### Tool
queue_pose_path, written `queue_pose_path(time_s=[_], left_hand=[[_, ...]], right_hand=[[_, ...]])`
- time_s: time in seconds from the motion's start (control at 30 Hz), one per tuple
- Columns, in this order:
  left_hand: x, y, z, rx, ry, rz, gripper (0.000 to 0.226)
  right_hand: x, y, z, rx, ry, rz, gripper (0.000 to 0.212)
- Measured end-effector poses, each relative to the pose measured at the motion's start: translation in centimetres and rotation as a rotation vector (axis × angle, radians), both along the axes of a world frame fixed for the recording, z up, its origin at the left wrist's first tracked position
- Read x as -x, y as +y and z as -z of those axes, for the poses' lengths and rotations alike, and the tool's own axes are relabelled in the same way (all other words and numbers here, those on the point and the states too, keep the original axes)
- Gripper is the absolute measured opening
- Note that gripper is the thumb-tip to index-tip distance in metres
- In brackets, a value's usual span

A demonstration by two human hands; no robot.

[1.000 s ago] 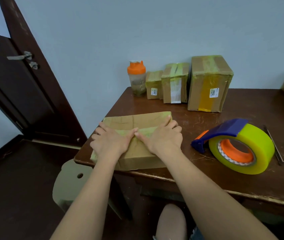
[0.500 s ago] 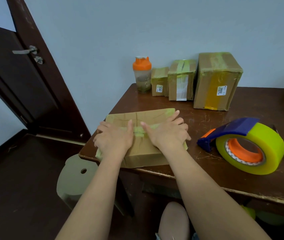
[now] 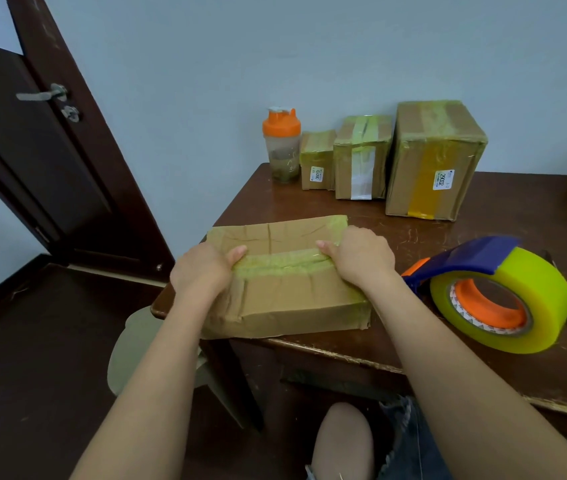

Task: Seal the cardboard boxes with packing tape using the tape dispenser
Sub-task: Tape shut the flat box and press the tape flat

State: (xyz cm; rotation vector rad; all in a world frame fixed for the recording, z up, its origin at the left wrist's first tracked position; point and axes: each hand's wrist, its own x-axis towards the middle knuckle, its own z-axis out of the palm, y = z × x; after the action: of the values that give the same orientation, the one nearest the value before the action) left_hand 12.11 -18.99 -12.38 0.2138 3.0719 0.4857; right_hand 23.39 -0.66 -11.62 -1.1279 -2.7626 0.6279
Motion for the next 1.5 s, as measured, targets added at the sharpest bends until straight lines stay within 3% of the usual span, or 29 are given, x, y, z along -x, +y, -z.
queue_pose_path(time_s=[0.07, 0.2, 0.33, 0.37, 0.43, 0.47, 0.5, 0.6, 0.77, 0.83, 0.87, 0.93, 1.0, 1.1, 1.17, 1.23, 1.37, 1.5], left_hand=[[0.7, -0.6, 0.0, -0.064, -0.017, 0.002, 0.058], [1.5, -2.1, 0.2, -0.210, -0.100, 0.042, 0.056], [0.7, -2.6, 0.1, -0.396, -0.233, 0.096, 0.061], [0.6, -2.8, 0.1, -0.440, -0.290, 0.103, 0.061], [0.5, -3.3, 0.3, -0.584, -0.417, 0.111, 0.056], [0.5, -3.5, 0.4, -0.666, -0.468, 0.105, 0.051], [0.5, -3.6, 0.4, -0.733, -0.505, 0.103, 0.047], [0.8, -3.7, 0.7, -0.822, -0.555, 0.117, 0.038], [0.6, -4.3, 1.2, -1.077, -0.677, 0.103, 0.032], [0.1, -4.2, 0.8, -1.086, -0.676, 0.136, 0.033], [-0.1, -4.0, 0.3, -1.000, -0.631, 0.153, 0.035], [-0.1, -3.5, -1.2, -0.648, -0.426, 0.223, 0.045], [-0.3, -3.2, -2.9, -0.331, -0.102, 0.206, 0.057], [-2.1, -2.7, -4.4, -0.325, 0.146, 0.118, 0.057], [-4.2, -2.0, -3.7, -0.344, 0.117, 0.155, 0.061], [-6.5, -0.9, -2.3, -0.369, -0.032, 0.254, 0.075], [-9.5, 1.3, -0.3, -0.418, -0.244, 0.344, 0.094], [-8.7, 1.8, 0.2, -0.529, -0.196, 0.389, 0.085]], right_hand=[[-0.4, 0.4, 0.3, -0.004, 0.060, -0.016, 0.048], [-0.9, 0.8, 1.2, 0.053, 0.137, 0.038, 0.040], [-1.6, 0.9, 2.1, 0.391, 0.336, -0.003, 0.046], [-1.8, 0.8, 2.2, 0.546, 0.360, 0.007, 0.051], [-2.0, 0.9, 2.6, 0.822, 0.376, 0.011, 0.082], [-2.0, 1.1, 2.9, 0.876, 0.372, -0.002, 0.096], [-2.0, 1.3, 3.2, 0.903, 0.390, -0.014, 0.097], [-2.1, 1.9, 3.7, 0.981, 0.471, -0.023, 0.066], [-2.8, 1.8, 3.3, 1.067, 0.570, -0.056, 0.069], [-3.0, 1.3, 2.9, 1.051, 0.618, -0.079, 0.070], [-3.1, 1.0, 2.5, 1.037, 0.645, -0.086, 0.070], [-2.9, 0.3, 2.0, 1.019, 0.693, -0.067, 0.068], [-2.4, -0.5, 1.8, 0.968, 0.736, 0.029, 0.066], [-2.5, -2.0, 1.3, 0.734, 0.819, 0.312, 0.052], [-3.3, -2.7, 1.1, 0.563, 0.801, 0.421, 0.046], [-4.2, -2.9, 0.6, 0.474, 0.744, 0.409, 0.049], [-5.7, -2.7, -1.0, 0.369, 0.537, 0.122, 0.066], [-6.9, -1.4, -1.6, 0.167, 0.184, -0.073, 0.043]])
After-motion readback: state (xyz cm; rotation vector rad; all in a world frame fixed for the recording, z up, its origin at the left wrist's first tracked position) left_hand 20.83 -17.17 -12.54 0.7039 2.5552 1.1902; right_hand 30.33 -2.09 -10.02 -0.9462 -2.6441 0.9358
